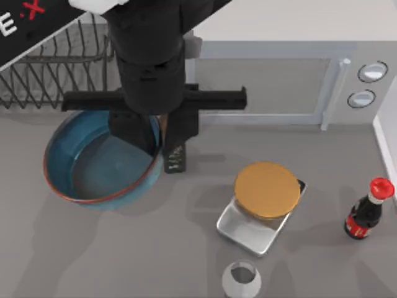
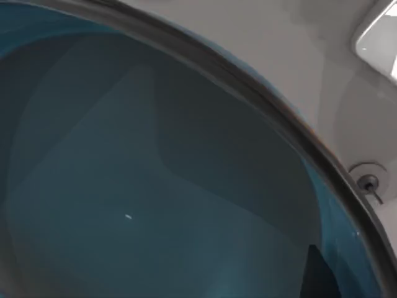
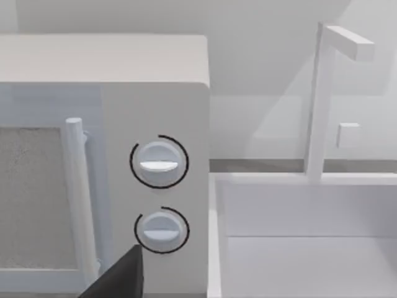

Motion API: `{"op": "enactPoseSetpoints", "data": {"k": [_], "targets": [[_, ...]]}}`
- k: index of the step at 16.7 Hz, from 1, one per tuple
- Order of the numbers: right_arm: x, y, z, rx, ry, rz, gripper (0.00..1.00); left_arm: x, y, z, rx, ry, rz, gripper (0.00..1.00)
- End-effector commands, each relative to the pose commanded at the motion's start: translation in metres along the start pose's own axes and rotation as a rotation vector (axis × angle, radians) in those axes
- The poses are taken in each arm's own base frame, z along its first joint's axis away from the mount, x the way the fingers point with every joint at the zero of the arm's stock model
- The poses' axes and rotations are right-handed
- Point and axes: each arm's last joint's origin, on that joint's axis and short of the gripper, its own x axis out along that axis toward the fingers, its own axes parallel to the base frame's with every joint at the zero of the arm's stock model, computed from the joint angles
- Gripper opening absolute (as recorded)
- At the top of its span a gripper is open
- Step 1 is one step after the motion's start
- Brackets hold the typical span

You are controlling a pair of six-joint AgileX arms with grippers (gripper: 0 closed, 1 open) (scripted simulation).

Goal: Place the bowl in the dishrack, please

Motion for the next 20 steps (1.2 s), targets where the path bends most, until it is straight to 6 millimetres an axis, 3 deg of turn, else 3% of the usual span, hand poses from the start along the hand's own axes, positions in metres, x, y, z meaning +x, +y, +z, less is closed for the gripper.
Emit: {"op": "enactPoseSetpoints", "data": {"k": [4,8,11,15,20], "targets": [[0.0,0.0,0.0,0.0,0.0,0.0,1.0,-0.018,0.031,0.016,-0.041,-0.124,-0.099,0.0],[0.0,0.0,0.0,0.0,0.0,0.0,1.0,-0.049,0.1,0.039,-0.122,-0.429,-0.24,0.0],[0.0,0.0,0.0,0.0,0.0,0.0,1.0,-0.07,0.159,0.04,-0.159,-0.727,-0.279,0.0],[0.0,0.0,0.0,0.0,0.0,0.0,1.0,-0.091,0.223,0.007,-0.141,-1.139,-0.215,0.0],[0.0,0.0,0.0,0.0,0.0,0.0,1.0,-0.097,0.254,-0.054,-0.046,-1.492,-0.059,0.0]]}}
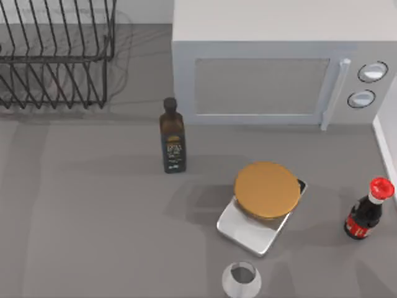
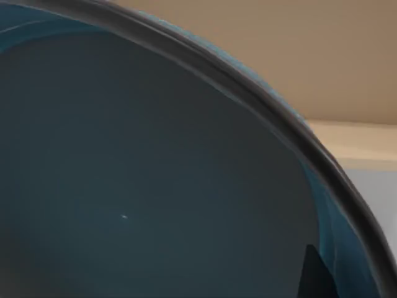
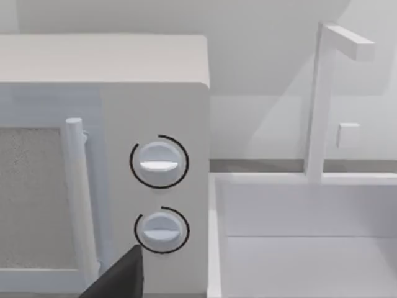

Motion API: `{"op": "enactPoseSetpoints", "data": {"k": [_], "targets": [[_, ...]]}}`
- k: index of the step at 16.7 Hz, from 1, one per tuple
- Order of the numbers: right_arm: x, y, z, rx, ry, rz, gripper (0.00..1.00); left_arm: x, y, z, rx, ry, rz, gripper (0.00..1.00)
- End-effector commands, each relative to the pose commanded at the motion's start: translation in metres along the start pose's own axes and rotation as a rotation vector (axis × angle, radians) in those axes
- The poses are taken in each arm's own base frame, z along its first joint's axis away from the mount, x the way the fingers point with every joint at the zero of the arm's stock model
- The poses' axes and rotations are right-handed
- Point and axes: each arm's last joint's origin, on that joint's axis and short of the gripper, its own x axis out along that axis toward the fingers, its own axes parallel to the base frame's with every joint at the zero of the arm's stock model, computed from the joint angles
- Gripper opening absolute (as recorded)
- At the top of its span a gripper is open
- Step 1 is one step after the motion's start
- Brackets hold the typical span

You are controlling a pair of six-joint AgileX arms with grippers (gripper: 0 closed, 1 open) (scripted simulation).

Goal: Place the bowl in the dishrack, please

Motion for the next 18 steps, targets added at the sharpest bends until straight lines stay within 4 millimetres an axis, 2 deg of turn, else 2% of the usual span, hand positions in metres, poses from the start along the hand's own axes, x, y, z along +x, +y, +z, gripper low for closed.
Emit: {"op": "enactPoseSetpoints", "data": {"k": [2,4,10,13,15,18], "targets": [[0.0,0.0,0.0,0.0,0.0,0.0,1.0,-0.015,0.003,-0.004,0.047,-0.058,0.005,0.0],[0.0,0.0,0.0,0.0,0.0,0.0,1.0,-0.022,0.003,-0.007,0.067,-0.077,0.006,0.0],[0.0,0.0,0.0,0.0,0.0,0.0,1.0,-0.017,0.003,-0.008,0.068,-0.075,0.005,0.0],[0.0,0.0,0.0,0.0,0.0,0.0,1.0,0.014,0.008,-0.015,0.064,-0.07,0.005,0.0],[0.0,0.0,0.0,0.0,0.0,0.0,1.0,0.048,0.014,-0.027,0.064,-0.068,0.008,0.0],[0.0,0.0,0.0,0.0,0.0,0.0,1.0,0.104,0.02,-0.06,0.067,-0.076,0.01,0.0]]}}
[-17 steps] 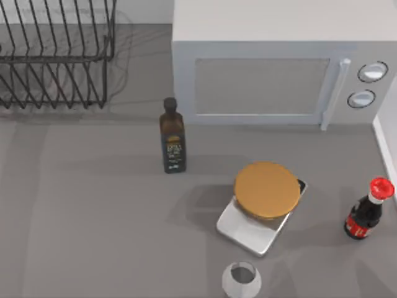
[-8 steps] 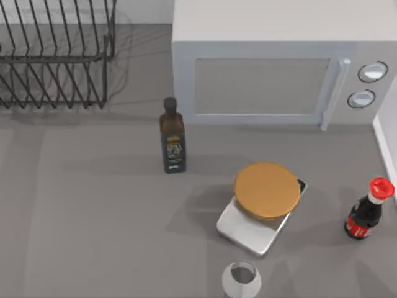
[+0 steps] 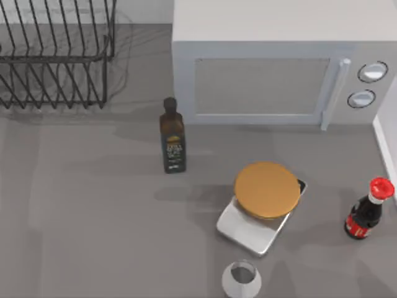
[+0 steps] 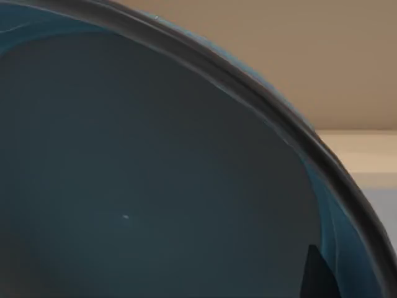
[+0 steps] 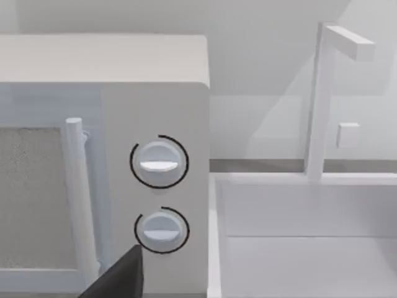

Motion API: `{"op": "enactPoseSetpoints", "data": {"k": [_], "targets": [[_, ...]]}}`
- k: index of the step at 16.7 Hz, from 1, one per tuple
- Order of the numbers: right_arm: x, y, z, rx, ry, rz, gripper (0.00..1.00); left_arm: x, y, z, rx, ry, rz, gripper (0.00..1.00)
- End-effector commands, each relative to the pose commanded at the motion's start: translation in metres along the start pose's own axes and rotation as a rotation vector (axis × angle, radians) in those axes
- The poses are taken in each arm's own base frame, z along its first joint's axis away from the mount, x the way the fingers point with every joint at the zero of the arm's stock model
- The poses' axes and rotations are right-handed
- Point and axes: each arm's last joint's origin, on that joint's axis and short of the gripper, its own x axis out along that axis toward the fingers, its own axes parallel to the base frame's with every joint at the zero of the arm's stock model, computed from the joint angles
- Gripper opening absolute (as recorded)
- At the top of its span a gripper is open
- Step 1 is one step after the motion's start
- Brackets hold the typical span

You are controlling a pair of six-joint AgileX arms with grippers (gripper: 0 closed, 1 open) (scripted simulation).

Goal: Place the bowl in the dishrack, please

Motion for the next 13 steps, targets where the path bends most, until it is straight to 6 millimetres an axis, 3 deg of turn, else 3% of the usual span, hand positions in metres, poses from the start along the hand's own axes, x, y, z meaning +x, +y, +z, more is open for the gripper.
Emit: {"op": "enactPoseSetpoints", "data": {"k": [4,8,10,13], "targets": [[0.0,0.0,0.0,0.0,0.0,0.0,1.0,0.053,-0.003,-0.065,0.005,-0.024,-0.001,0.0],[0.0,0.0,0.0,0.0,0.0,0.0,1.0,0.075,-0.01,-0.12,0.002,-0.016,-0.003,0.0],[0.0,0.0,0.0,0.0,0.0,0.0,1.0,0.078,-0.013,-0.135,0.001,-0.004,-0.004,0.0],[0.0,0.0,0.0,0.0,0.0,0.0,1.0,0.079,-0.013,-0.137,0.001,-0.002,-0.004,0.0]]}}
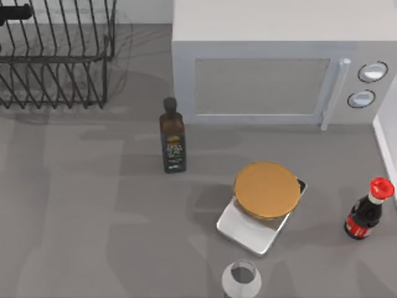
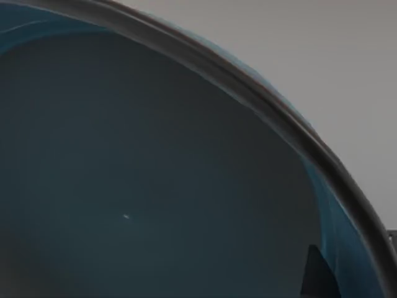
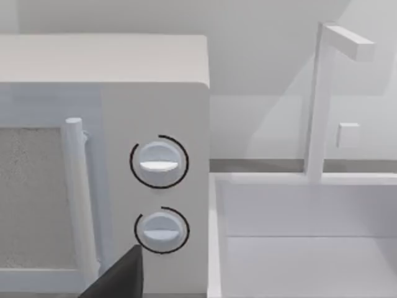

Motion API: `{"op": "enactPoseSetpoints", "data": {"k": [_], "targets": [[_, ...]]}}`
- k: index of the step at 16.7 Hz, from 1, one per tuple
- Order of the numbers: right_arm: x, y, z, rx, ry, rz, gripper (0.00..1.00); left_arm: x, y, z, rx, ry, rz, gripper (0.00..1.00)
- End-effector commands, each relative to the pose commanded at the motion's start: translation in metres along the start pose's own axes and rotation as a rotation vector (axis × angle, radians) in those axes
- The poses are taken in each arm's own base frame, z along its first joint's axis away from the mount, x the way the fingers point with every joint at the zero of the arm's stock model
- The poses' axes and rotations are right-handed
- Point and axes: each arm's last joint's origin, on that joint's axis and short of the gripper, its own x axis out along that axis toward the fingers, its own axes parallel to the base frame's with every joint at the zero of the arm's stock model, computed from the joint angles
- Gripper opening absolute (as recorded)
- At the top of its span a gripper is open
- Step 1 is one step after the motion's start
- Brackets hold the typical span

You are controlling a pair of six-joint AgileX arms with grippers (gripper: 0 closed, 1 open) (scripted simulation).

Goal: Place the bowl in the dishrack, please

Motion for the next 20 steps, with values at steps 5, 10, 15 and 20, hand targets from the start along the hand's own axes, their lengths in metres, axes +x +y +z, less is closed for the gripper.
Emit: {"op": "enactPoseSetpoints", "data": {"k": [5,10,15,20], "targets": [[0.0,0.0,0.0,0.0,0.0,0.0,1.0,0.0,0.0,0.0,0.0,0.0,0.0,0.23],[0.0,0.0,0.0,0.0,0.0,0.0,1.0,0.0,0.0,0.0,0.0,0.0,0.0,0.6],[0.0,0.0,0.0,0.0,0.0,0.0,1.0,0.0,0.0,0.0,0.0,0.0,0.0,0.98],[0.0,0.0,0.0,0.0,0.0,0.0,1.0,0.0,0.0,0.0,0.0,0.0,0.0,1.0]]}}
